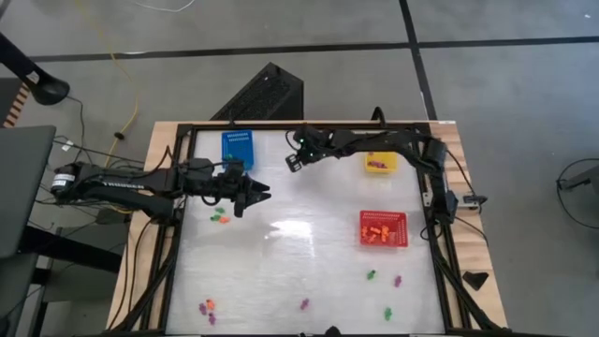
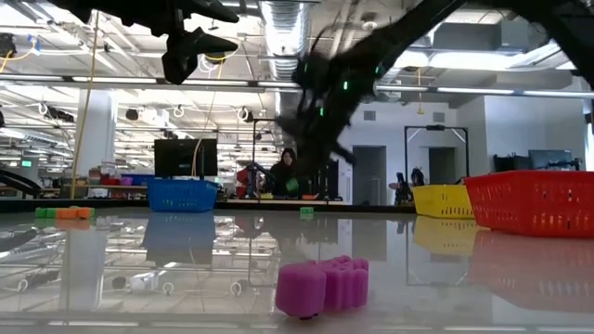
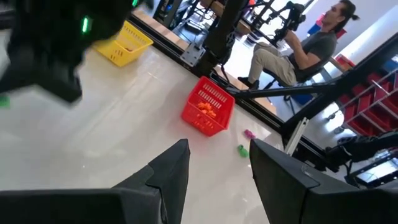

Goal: Sort Halloween decoration
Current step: Put the green skeleton toy into the blue bin

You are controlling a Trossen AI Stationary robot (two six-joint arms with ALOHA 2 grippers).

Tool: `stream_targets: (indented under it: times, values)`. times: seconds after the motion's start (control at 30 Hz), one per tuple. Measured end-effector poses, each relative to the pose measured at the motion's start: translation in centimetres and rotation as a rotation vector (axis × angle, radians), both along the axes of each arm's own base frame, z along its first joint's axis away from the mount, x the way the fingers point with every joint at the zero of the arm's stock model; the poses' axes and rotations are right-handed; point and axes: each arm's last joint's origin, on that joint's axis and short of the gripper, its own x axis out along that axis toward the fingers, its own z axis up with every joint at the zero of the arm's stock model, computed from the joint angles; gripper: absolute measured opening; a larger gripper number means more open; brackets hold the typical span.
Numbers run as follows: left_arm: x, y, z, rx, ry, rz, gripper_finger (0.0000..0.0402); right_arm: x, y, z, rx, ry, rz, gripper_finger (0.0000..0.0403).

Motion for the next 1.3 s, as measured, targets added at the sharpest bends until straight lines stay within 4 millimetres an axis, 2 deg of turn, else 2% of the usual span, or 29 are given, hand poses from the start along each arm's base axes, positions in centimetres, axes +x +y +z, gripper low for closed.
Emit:
stream_targets:
  times: [0.13,0.23,0.33,0.47,0.6,0.67,0.77,0.83,1.0,1.17,1.3]
  values:
    - [0.0,-0.1,0.0,0.003,-0.004,0.014,0.0158,-0.7,1.1,3.7,-0.068,-0.081,0.019,0.0017]
    - [0.0,-0.1,0.8,0.017,-0.08,0.025,0.0157,-1.0,2.8,5.1,-0.083,-0.135,0.054,0.0017]
    - [-0.6,0.1,2.9,0.063,-0.257,0.063,0.0158,-0.9,4.2,5.8,-0.079,-0.168,0.096,0.0017]
    - [-2.0,0.6,4.6,0.109,-0.38,0.146,0.0157,0.1,5.0,4.7,-0.067,-0.193,0.16,0.0034]
    - [-3.5,0.9,5.4,0.143,-0.404,0.177,0.0158,1.7,5.0,3.1,-0.052,-0.258,0.276,0.0115]
    - [-3.9,0.9,5.5,0.147,-0.401,0.176,0.0158,2.0,5.0,1.7,-0.076,-0.203,0.39,0.0159]
    - [-4.5,0.9,5.3,0.128,-0.374,0.17,0.0158,1.3,4.6,0.7,-0.146,-0.087,0.557,0.0215]
    - [-4.7,0.8,5.2,0.108,-0.35,0.162,0.0158,0.7,4.1,0.6,-0.189,-0.024,0.616,0.0235]
    - [-4.6,0.6,4.7,0.067,-0.303,0.15,0.0158,-0.7,1.9,0.0,-0.184,0.053,0.662,0.0231]
    - [-4.1,0.4,4.4,0.045,-0.287,0.142,0.0158,-0.9,0.2,-0.1,-0.218,0.023,0.658,0.0206]
    - [-3.7,0.3,4.1,0.028,-0.273,0.136,0.0158,-0.8,-0.5,-1.5,-0.163,0.018,0.665,0.0201]
